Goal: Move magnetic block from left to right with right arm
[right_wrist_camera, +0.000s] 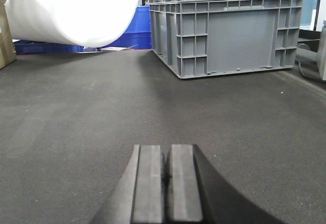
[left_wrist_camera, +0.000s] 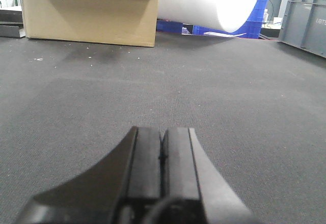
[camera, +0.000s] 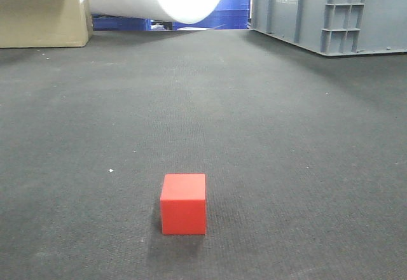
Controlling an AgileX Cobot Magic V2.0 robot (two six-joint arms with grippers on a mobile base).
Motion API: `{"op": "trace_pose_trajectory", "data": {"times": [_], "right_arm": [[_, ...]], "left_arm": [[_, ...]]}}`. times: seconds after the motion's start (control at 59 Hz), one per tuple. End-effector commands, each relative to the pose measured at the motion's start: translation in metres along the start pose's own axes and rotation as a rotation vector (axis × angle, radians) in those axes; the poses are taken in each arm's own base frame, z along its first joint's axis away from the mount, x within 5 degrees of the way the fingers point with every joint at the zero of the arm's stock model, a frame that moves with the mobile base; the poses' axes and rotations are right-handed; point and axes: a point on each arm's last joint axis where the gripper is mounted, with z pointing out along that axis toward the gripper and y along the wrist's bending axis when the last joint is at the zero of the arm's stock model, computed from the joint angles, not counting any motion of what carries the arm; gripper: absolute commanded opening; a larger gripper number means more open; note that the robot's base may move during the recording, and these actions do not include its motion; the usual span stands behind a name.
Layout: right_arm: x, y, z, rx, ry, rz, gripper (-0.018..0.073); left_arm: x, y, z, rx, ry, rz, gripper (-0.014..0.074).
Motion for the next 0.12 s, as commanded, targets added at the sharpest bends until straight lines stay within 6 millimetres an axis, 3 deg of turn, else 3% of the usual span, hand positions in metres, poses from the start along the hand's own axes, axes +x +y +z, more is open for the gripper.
{"op": "trace_pose_trajectory", "data": {"times": [0.0,0.102], "right_arm": [[-0.01,0.0002,-0.0022,0.001,-0.104,-0.009,0.0055],[-0.01,0.0002,-0.0022,0.001,-0.104,-0.009,0.0055]], "left_arm": [[-0.0061,-0.0003,-0.001,0.004,-0.092,-0.004,-0.0116],[-0.0061,-0.0003,-0.001,0.004,-0.092,-0.004,-0.0116]]}}
